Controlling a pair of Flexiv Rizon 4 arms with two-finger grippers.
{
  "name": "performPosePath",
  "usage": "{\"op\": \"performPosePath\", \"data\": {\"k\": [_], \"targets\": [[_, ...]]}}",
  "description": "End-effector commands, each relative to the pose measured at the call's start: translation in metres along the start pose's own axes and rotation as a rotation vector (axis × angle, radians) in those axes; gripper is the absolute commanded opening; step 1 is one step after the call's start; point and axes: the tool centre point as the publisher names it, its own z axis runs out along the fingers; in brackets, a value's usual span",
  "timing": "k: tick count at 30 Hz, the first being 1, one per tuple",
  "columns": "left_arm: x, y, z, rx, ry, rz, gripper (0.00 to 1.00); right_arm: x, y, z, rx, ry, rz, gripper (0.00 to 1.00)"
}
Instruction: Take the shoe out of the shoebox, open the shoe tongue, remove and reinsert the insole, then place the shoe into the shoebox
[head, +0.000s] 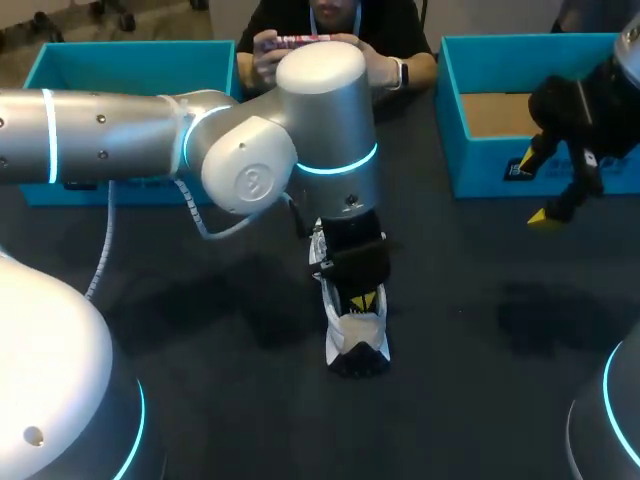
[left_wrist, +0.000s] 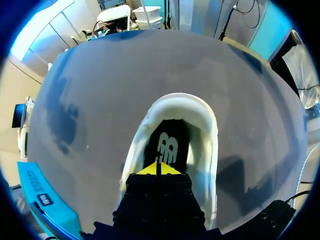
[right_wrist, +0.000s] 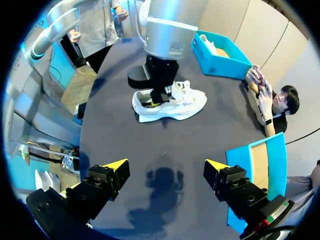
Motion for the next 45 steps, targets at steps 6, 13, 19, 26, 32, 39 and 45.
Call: {"op": "performPosePath", "data": {"k": [6,13,19,26,32,39,45], "targets": [[-0.006,-0.015,0.02,-0.027,-0.015,0.018,0.0,-0.001,0.0,0.001,0.002,0.002,0.0,1.0],[0.004,-0.017,0.028,-0.028,0.027,0.015,0.0,-0.001,0.0,0.001,0.002,0.002,0.0,1.0],[0.018,-0.009,0.012,-0.026,0.073,0.007,0.0,-0.001,0.0,0.001,0.002,0.002,0.0,1.0],[0.014,-0.005,-0.022,-0.078,0.071,0.031,0.0,-0.001,0.0,0.001,0.002,0.002,0.0,1.0],[0.004,0.004,-0.043,-0.214,0.054,0.056,0.0,-0.001,0.0,0.001,0.002,0.002,0.0,1.0],[-0.001,0.017,-0.048,-0.321,0.049,0.038,0.0,-0.001,0.0,0.001,0.002,0.002,0.0,1.0],[0.002,0.02,-0.048,-0.345,0.056,0.061,0.0,-0.001,0.0,0.001,0.002,0.002,0.0,1.0]]}}
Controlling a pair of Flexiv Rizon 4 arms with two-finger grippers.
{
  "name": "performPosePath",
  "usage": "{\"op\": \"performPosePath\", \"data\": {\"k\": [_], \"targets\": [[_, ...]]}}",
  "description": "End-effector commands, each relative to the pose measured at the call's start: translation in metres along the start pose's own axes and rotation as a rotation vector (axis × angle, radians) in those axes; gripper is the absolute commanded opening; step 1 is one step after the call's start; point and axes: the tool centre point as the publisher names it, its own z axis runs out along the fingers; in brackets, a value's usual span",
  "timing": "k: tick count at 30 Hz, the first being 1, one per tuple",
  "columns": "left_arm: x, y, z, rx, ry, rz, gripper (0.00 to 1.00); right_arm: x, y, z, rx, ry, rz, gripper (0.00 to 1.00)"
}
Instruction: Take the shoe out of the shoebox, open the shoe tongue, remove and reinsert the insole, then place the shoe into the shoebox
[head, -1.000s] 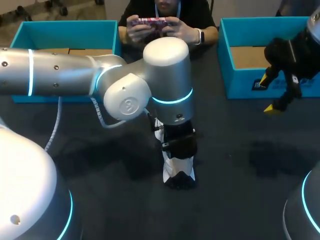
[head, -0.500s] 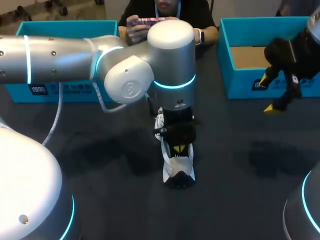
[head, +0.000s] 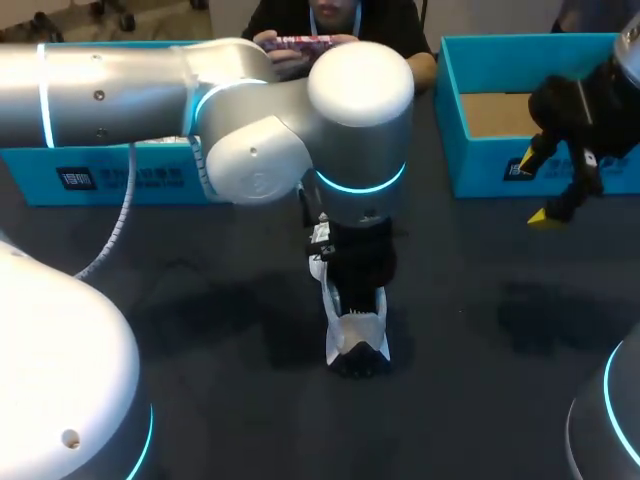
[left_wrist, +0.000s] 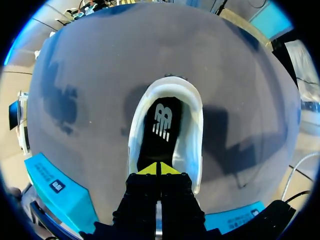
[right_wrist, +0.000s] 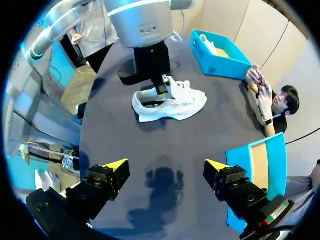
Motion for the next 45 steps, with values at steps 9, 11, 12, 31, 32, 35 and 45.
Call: {"op": "performPosePath", "data": {"k": [9,11,12,31,32,35,45], "targets": [[0.009,0.006,0.012,-0.049,0.026,0.019,1.0,-0.001,0.0,0.001,0.002,0.002,0.0,1.0],[0.01,0.007,0.012,-0.05,0.031,0.016,1.0,-0.001,0.0,0.001,0.002,0.002,0.0,1.0],[0.01,0.008,0.012,-0.05,0.032,0.015,1.0,-0.001,0.0,0.001,0.002,0.002,0.0,1.0],[0.017,0.015,-0.001,-0.055,0.065,0.075,1.0,-0.001,0.0,0.001,0.002,0.002,0.0,1.0],[0.016,0.017,-0.002,-0.054,0.064,0.073,1.0,-0.001,0.0,0.001,0.002,0.002,0.0,1.0],[0.013,0.023,-0.004,-0.052,0.063,0.071,1.0,-0.001,0.0,0.001,0.002,0.002,0.0,1.0],[0.009,0.036,-0.013,-0.011,0.045,0.064,1.0,-0.001,0.0,0.001,0.002,0.002,0.0,1.0]]}}
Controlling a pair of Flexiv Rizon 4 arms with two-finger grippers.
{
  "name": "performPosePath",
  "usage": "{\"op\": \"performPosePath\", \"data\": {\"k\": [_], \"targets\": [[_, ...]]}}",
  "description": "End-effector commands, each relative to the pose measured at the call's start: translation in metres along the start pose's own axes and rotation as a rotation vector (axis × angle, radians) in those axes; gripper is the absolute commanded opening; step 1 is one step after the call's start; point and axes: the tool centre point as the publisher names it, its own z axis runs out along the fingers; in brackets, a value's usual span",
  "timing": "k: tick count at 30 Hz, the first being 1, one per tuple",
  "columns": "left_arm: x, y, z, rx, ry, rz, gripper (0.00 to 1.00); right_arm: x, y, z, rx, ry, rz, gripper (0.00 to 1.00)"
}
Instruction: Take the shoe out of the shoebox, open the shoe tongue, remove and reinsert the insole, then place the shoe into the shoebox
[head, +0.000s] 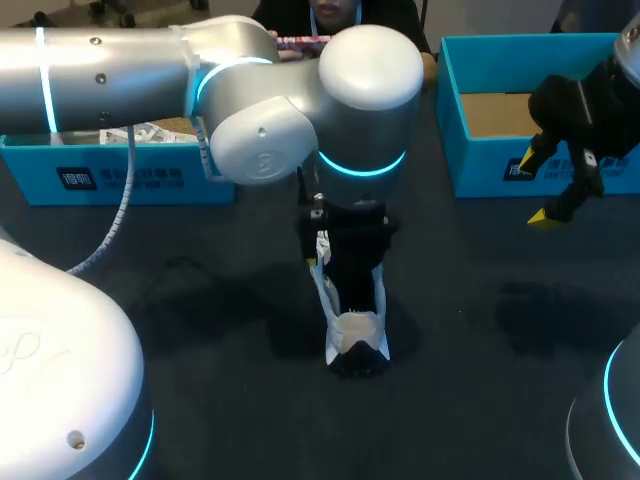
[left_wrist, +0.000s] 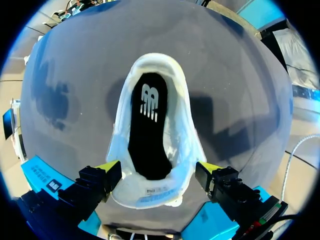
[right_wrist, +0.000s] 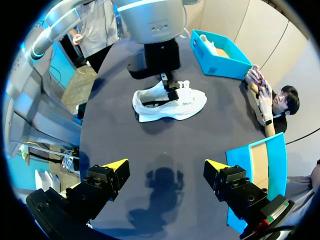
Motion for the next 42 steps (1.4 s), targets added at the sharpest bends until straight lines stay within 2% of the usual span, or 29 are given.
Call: {"op": "performPosePath", "data": {"k": [1,9,18,19,20,24,26,32,34,42], "targets": [[0.001,0.008,-0.01,0.032,-0.027,-0.018,1.0,-0.001,0.0,0.001,0.002,0.001,0.0,1.0],[-0.006,0.028,-0.026,0.033,-0.06,-0.051,1.0,-0.001,0.0,0.001,0.002,0.001,0.0,1.0],[-0.013,0.039,-0.024,0.034,-0.041,-0.064,1.0,-0.001,0.0,0.001,0.002,0.001,0.0,1.0],[-0.014,0.039,-0.023,0.038,-0.039,-0.065,0.83,-0.001,0.0,0.001,0.002,0.001,0.0,1.0],[-0.014,0.039,-0.023,0.037,-0.036,-0.064,0.72,-0.001,0.0,0.001,0.002,0.001,0.0,1.0],[-0.015,0.035,-0.017,0.042,-0.022,-0.058,0.71,-0.001,0.0,0.001,0.002,0.001,0.0,1.0],[-0.015,0.032,-0.014,0.05,-0.012,-0.053,0.64,-0.001,0.0,0.001,0.002,0.001,0.0,1.0],[-0.012,0.023,-0.006,0.073,0.009,-0.034,0.59,-0.001,0.0,0.001,0.002,0.001,0.0,1.0],[-0.009,0.02,-0.007,0.088,0.008,-0.027,0.49,-0.001,0.0,0.001,0.002,0.001,0.0,1.0],[-0.006,0.009,-0.006,0.111,0.013,0.001,0.47,-0.001,0.0,0.001,0.002,0.001,0.0,1.0]]}}
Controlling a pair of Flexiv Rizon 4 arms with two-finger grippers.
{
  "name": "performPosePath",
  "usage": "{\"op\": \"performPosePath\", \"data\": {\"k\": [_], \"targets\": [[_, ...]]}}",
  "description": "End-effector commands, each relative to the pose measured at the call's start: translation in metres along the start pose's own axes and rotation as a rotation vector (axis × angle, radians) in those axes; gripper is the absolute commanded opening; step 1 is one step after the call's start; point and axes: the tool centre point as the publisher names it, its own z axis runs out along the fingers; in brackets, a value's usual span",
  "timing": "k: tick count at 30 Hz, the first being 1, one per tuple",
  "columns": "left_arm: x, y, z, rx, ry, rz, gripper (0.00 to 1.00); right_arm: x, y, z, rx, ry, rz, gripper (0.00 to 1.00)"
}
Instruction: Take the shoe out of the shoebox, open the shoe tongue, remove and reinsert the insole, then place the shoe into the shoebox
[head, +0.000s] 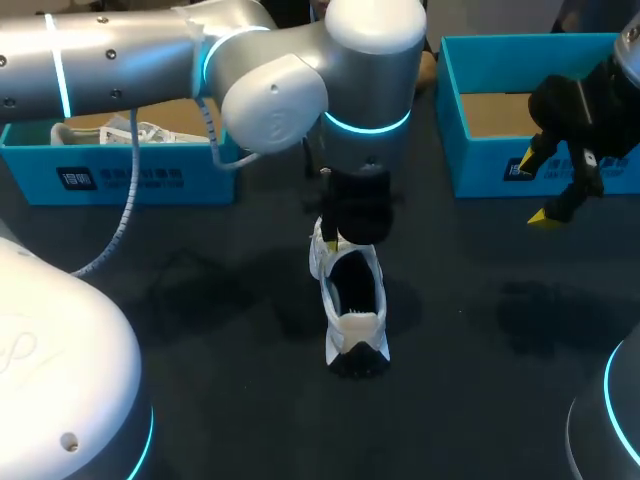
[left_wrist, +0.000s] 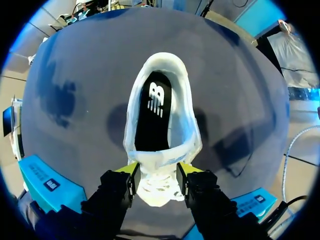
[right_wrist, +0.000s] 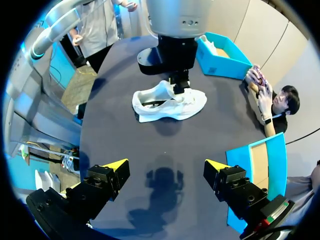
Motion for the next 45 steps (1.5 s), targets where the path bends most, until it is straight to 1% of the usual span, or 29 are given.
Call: {"op": "performPosePath", "data": {"k": [1,4,9,19,23,28,31,34,37,38,39,41,45], "targets": [[0.002,-0.003,0.0,0.007,-0.002,0.008,0.47,-0.001,0.0,0.001,0.002,0.001,0.0,1.0],[0.002,-0.006,0.002,0.012,0.008,0.021,0.48,-0.001,0.0,0.001,0.002,0.001,0.0,1.0],[0.002,-0.01,0.01,0.024,0.031,0.033,0.47,-0.001,0.0,0.001,0.002,0.001,0.0,1.0],[0.0,-0.023,0.016,0.04,0.049,0.073,0.44,-0.001,0.0,0.001,0.002,0.001,0.0,1.0],[0.001,-0.026,0.017,0.036,0.053,0.08,0.44,-0.001,0.0,0.001,0.002,0.001,0.0,1.0],[0.004,-0.031,0.024,0.04,0.068,0.085,0.4,-0.001,0.0,0.001,0.002,0.001,0.0,1.0],[0.004,-0.03,0.021,0.023,0.054,0.075,0.41,-0.001,0.0,0.001,0.002,0.001,0.0,1.0],[0.005,-0.02,0.013,0.003,0.031,0.047,0.46,-0.001,0.0,0.001,0.002,0.001,0.0,1.0],[0.004,-0.01,0.012,-0.02,0.029,0.03,0.51,-0.001,0.0,0.001,0.002,0.001,0.0,1.0],[0.004,-0.008,0.012,-0.027,0.029,0.022,0.66,-0.001,0.0,0.001,0.002,0.001,0.0,1.0],[0.004,-0.006,0.013,-0.029,0.027,0.018,0.77,-0.001,0.0,0.001,0.002,0.001,0.0,1.0],[0.003,-0.003,0.014,-0.029,0.025,0.009,0.72,-0.001,0.0,0.001,0.002,0.001,0.0,1.0],[-0.002,-0.001,0.022,-0.028,0.025,-0.003,0.75,-0.001,0.0,0.001,0.002,0.001,0.0,1.0]]}}
